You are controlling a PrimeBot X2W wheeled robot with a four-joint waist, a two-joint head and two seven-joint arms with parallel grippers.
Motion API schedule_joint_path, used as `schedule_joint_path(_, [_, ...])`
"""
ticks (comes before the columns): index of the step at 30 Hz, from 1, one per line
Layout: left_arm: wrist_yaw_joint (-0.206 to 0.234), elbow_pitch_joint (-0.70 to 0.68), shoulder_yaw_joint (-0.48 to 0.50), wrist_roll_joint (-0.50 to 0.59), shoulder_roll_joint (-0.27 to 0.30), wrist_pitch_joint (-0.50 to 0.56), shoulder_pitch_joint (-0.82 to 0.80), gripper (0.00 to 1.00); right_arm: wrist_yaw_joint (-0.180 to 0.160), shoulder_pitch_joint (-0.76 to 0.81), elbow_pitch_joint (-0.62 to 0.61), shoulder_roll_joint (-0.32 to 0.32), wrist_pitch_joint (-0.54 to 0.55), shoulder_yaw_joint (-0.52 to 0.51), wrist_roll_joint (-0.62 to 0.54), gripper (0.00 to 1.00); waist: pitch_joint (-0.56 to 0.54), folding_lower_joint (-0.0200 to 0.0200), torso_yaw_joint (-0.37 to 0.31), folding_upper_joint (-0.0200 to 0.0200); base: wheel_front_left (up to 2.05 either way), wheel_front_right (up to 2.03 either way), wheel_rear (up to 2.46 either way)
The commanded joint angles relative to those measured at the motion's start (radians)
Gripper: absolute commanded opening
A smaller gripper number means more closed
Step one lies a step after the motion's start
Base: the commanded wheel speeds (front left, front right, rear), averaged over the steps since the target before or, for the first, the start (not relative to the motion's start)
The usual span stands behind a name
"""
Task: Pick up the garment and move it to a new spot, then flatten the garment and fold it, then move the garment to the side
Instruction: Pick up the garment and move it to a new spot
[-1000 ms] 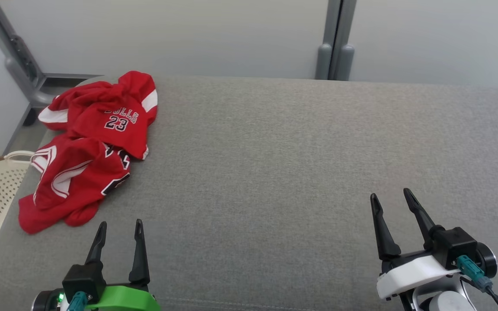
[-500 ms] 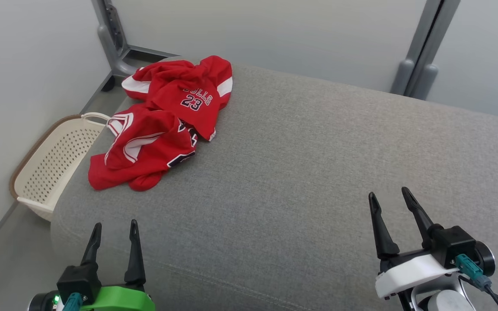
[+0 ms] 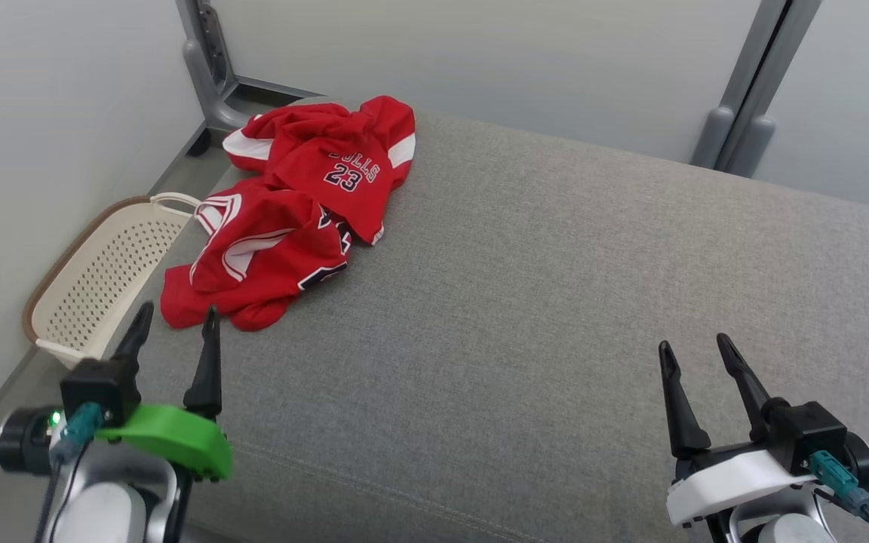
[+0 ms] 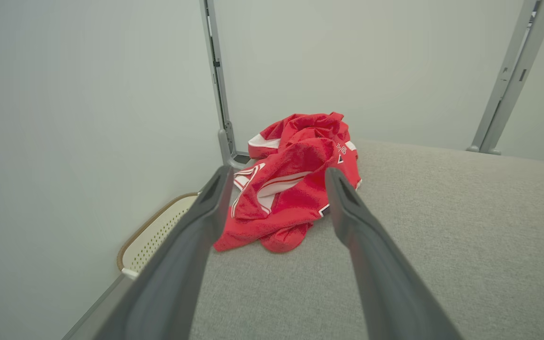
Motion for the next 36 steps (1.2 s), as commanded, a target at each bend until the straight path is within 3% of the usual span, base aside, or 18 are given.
schedule_joint_path(1, [-0.007,-0.009,0.001,-0.003,0.011,0.013,-0.034,1.0,0.0,0.001,-0.003,-0.004,-0.004,-0.002,-0.004,1.0,0.006,0.0,-0.012,0.0,0.0,0.0,0.0])
schedule_joint_path(9, [-0.069,0.065,0.012,-0.111,0.095,0.295,-0.3,1.0,0.0,-0.018,0.006,-0.004,-0.004,0.013,-0.017,1.0,0.04,0.0,-0.1,0.0,0.0,0.0,0.0])
schedule_joint_path(20, [-0.08,0.272,0.059,-0.25,0.174,0.577,-0.495,1.0,0.0,-0.063,0.01,-0.004,-0.004,0.005,-0.042,1.0,0.169,0.0,-0.244,0.0,0.0,0.0,0.0])
schedule_joint_path(27, [-0.077,0.317,0.077,-0.282,0.209,0.644,-0.532,1.0,0.0,-0.103,0.0,-0.004,-0.004,0.014,-0.046,1.0,0.268,0.0,-0.31,0.0,0.0,0.0,0.0])
schedule_joint_path(36, [-0.059,0.337,0.109,-0.302,0.239,0.628,-0.534,1.0,0.0,-0.148,-0.014,-0.004,-0.004,0.012,-0.057,1.0,0.379,0.0,-0.356,0.0,0.0,0.0,0.0])
